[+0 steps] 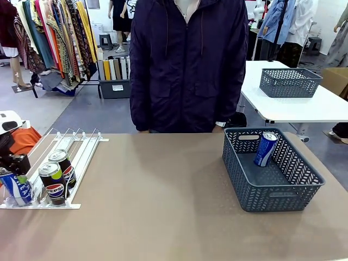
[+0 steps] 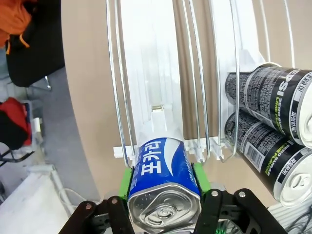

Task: Retrieve and store the cans from the dispenser.
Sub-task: Pick up the last remaining can from one row of the Automatic Can Dispenser and place it in the middle of the table.

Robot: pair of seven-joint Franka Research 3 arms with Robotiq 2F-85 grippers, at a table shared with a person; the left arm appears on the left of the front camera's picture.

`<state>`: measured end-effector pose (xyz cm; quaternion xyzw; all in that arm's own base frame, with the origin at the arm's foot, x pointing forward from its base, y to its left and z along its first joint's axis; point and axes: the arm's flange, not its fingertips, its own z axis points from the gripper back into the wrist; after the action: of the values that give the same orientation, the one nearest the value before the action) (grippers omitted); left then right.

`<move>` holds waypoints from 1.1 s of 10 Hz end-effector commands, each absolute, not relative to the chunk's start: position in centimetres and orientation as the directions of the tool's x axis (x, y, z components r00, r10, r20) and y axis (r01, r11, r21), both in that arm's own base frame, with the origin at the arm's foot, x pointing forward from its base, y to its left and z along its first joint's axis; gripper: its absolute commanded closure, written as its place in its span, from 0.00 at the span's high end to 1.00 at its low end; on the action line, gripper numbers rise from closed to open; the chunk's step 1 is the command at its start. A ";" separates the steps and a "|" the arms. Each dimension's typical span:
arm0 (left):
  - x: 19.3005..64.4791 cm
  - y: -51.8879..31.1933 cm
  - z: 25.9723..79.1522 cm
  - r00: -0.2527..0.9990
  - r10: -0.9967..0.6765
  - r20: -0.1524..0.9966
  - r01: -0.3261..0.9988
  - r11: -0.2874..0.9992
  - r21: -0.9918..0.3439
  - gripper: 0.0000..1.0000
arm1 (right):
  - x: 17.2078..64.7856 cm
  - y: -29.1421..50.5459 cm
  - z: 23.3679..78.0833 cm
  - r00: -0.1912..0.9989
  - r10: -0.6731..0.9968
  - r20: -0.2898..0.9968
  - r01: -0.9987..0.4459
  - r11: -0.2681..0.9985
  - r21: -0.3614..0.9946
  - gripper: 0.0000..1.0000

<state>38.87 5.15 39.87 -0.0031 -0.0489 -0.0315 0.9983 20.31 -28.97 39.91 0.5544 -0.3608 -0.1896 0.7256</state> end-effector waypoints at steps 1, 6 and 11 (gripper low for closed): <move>38.3 4.8 39.1 0.996 -0.052 0.067 0.051 0.999 0.018 0.00 | 20.7 -29.0 40.2 0.649 -0.680 0.341 -0.155 0.320 0.935 1.00; 37.5 4.2 42.3 0.986 -0.080 0.149 0.083 0.996 -0.013 0.00 | 20.7 -29.0 40.2 0.649 -0.680 0.341 -0.155 0.320 0.935 1.00; 32.6 4.7 56.6 0.938 -0.129 0.321 0.142 0.990 -0.016 0.00 | 20.7 -29.0 40.2 0.649 -0.680 0.341 -0.155 0.320 0.935 1.00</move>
<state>33.01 4.36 54.98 -0.0042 -0.1451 -0.0547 0.9879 20.32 -28.96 39.90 0.5545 -0.3606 -0.1896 0.7257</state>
